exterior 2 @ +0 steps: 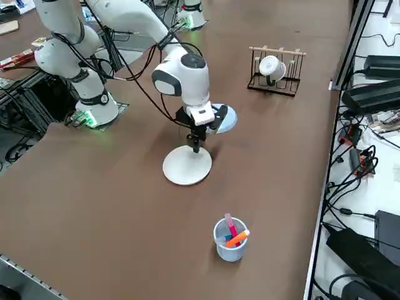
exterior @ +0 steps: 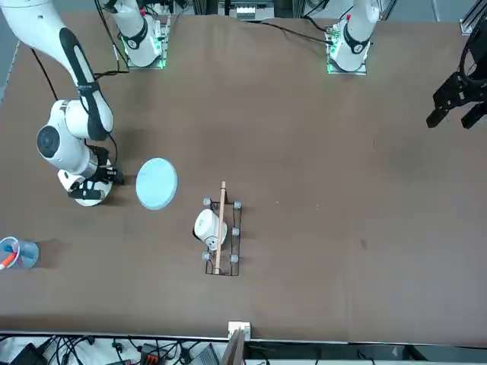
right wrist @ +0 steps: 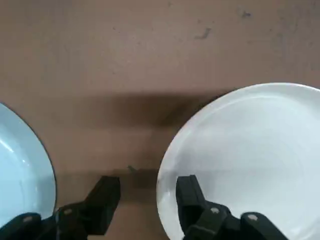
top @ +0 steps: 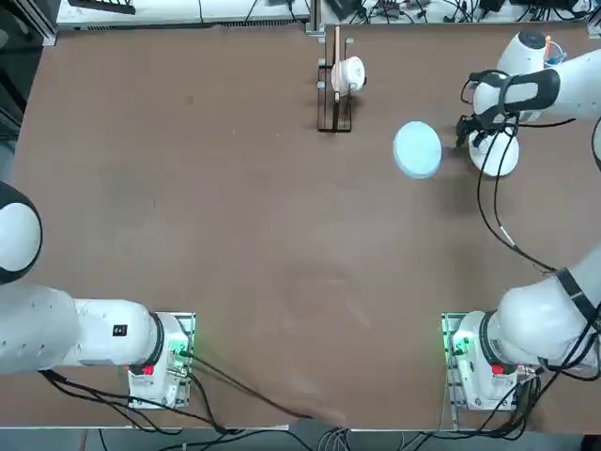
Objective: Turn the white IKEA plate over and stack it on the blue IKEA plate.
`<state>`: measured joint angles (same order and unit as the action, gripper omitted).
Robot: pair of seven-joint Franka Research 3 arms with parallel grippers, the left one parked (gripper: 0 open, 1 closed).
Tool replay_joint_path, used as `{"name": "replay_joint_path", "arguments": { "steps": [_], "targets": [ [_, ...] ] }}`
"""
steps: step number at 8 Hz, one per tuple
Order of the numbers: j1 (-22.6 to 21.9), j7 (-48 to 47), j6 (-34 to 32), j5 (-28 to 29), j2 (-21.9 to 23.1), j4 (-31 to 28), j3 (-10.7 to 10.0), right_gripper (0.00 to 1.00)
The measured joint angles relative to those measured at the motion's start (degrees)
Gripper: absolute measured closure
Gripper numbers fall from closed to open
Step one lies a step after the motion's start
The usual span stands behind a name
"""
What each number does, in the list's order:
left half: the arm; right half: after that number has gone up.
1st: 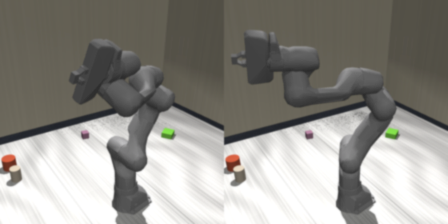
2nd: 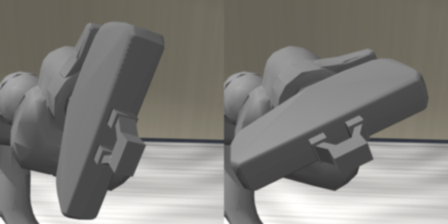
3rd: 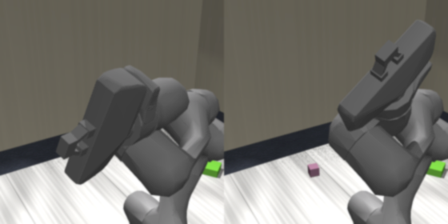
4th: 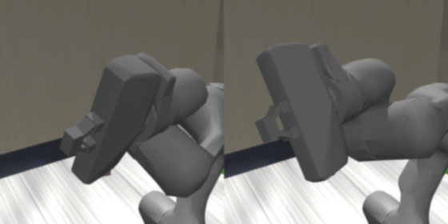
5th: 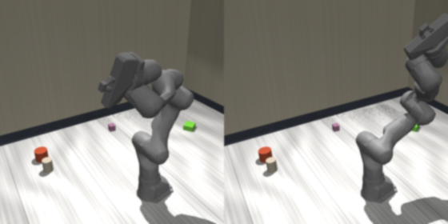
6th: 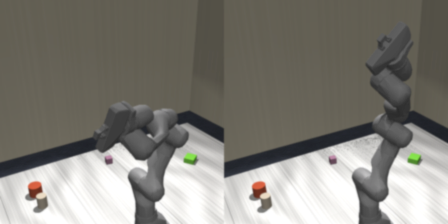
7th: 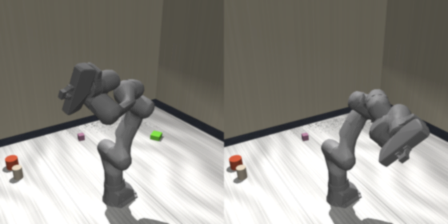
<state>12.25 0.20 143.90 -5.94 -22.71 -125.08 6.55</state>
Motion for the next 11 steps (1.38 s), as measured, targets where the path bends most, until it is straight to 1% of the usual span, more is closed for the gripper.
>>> {"name": "replay_joint_path", "arguments": {
  "steps": [2,3,4,5,6,9,10,11],
  "targets": [
    [0.5,0.6,0.0,0.0,-0.2,0.0,0.0,0.35],
    [0.5,1.1,0.0,-0.1,-0.2,0.0,0.0,0.46],
    [0.5,1.5,0.0,-0.1,-0.2,0.0,0.0,0.52],
    [0.5,2.0,-0.2,-0.1,-0.2,0.0,0.0,0.60],
    [0.5,2.6,-0.4,-0.1,-0.3,0.0,0.0,0.65],
    [0.5,3.3,-1.3,-0.2,-0.3,0.1,0.0,0.93],
    [0.5,3.4,-2.7,-0.3,0.0,0.7,0.0,0.96],
    [0.5,3.4,-4.1,-0.3,0.0,1.5,0.1,0.96]
  ]
}}
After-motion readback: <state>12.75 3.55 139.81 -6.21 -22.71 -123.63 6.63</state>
